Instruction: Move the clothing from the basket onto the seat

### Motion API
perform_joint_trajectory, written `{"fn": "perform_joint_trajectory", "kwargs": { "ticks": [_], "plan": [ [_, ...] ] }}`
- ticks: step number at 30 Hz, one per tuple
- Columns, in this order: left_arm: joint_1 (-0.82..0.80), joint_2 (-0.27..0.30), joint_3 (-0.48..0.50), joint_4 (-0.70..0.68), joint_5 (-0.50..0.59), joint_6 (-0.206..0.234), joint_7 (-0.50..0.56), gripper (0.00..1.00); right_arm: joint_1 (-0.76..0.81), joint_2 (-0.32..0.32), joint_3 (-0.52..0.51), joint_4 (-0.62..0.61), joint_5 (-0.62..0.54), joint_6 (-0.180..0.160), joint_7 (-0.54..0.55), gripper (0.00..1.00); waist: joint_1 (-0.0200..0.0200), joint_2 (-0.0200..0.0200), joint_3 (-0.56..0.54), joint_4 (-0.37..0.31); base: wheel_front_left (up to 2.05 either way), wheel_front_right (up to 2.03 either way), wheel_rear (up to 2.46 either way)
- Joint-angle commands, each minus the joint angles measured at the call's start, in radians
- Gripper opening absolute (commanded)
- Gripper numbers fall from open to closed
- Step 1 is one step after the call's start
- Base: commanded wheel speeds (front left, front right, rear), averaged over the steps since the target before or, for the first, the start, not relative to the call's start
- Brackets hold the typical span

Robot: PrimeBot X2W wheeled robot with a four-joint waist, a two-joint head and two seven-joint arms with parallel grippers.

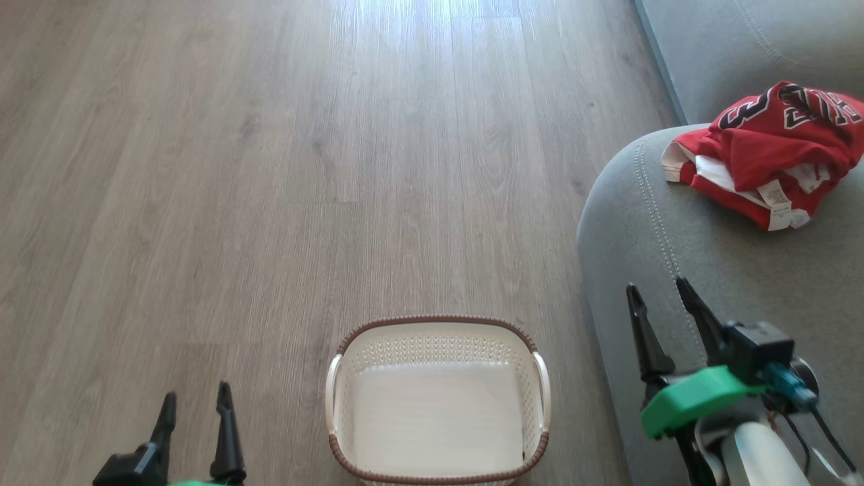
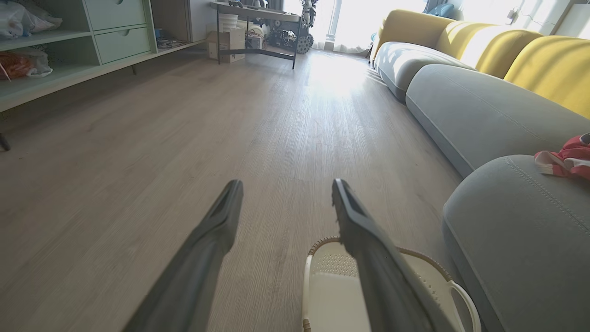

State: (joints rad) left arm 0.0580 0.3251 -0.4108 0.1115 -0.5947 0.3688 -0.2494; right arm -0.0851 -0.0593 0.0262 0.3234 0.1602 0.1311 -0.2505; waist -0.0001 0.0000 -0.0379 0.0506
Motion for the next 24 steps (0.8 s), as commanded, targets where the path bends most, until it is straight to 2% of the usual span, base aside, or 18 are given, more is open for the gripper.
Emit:
{"fn": "perform_joint_trajectory", "kwargs": {
  "ticks": [1,8,24],
  "plan": [
    [-0.027,0.012,0.049,-0.033,0.011,-0.002,-0.012,1.0,-0.018,0.009,0.014,-0.04,0.007,0.0,0.0,1.0,0.0001,0.0,-0.001,0.001,0.0,0.0,0.0],
    [-0.002,0.0,0.08,-0.035,0.023,-0.016,-0.012,1.0,0.038,0.009,0.004,-0.08,0.032,0.0,0.009,1.0,0.0001,0.0,-0.007,-0.002,0.0,0.0,0.0],
    [-0.003,-0.018,0.097,0.004,0.048,-0.054,-0.012,1.0,0.064,0.009,0.008,-0.075,0.055,0.0,0.004,1.0,0.0001,0.0,-0.018,-0.011,0.0,0.0,0.0]
  ]
}}
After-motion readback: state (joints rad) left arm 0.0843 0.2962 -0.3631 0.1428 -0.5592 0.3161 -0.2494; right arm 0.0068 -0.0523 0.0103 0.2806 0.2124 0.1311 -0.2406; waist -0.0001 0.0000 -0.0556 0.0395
